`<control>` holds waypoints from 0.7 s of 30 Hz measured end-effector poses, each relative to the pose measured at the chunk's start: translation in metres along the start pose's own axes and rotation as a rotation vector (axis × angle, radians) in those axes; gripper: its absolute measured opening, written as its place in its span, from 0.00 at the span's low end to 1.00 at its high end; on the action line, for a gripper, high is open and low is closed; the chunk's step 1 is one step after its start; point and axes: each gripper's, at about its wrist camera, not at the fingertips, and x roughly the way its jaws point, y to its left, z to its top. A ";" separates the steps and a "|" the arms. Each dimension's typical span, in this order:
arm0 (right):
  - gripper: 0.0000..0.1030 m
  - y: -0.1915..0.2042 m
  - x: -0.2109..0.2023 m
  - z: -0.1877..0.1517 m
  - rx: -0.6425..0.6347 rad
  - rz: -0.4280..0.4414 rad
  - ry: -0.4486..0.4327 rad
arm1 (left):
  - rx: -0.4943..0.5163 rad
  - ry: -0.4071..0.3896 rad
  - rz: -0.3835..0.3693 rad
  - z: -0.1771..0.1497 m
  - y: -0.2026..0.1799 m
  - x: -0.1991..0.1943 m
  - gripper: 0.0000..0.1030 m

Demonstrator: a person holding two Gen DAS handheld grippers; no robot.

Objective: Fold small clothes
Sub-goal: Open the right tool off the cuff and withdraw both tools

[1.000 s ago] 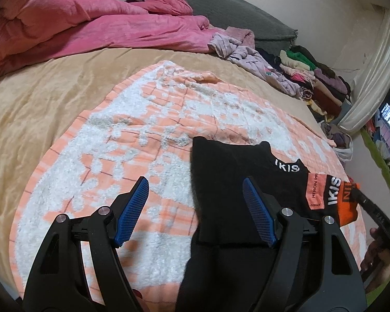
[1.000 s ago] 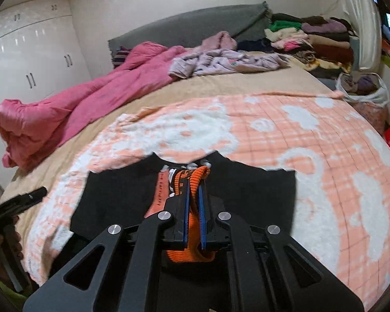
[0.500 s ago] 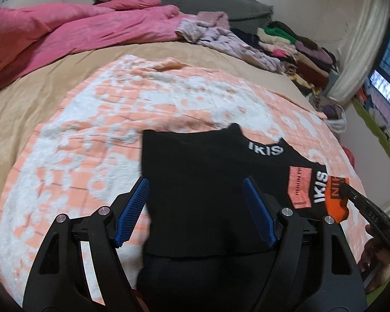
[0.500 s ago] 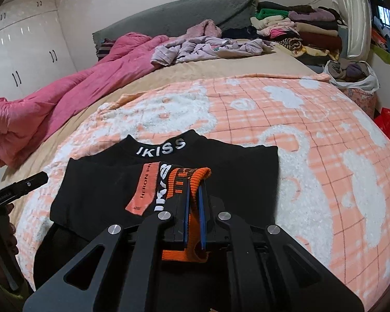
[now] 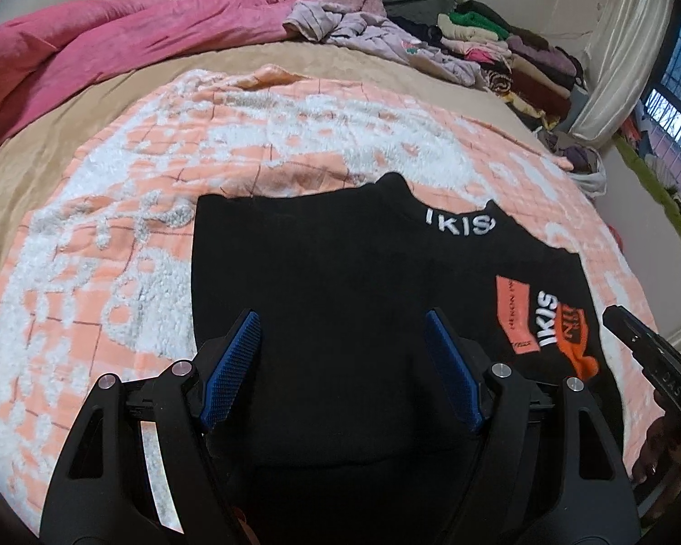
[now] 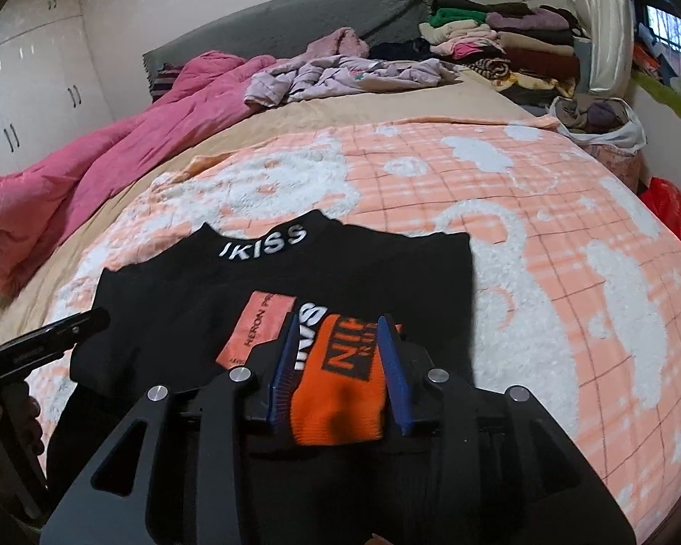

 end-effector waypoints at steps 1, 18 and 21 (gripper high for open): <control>0.34 0.002 0.000 -0.001 -0.004 0.006 0.003 | 0.009 0.008 0.008 -0.001 0.000 0.002 0.65; 0.47 0.060 0.027 -0.012 -0.198 0.060 0.103 | 0.041 0.078 -0.009 -0.019 0.006 0.019 0.65; 0.47 0.053 0.041 -0.021 -0.215 0.006 0.143 | 0.040 0.078 -0.011 -0.019 0.006 0.018 0.65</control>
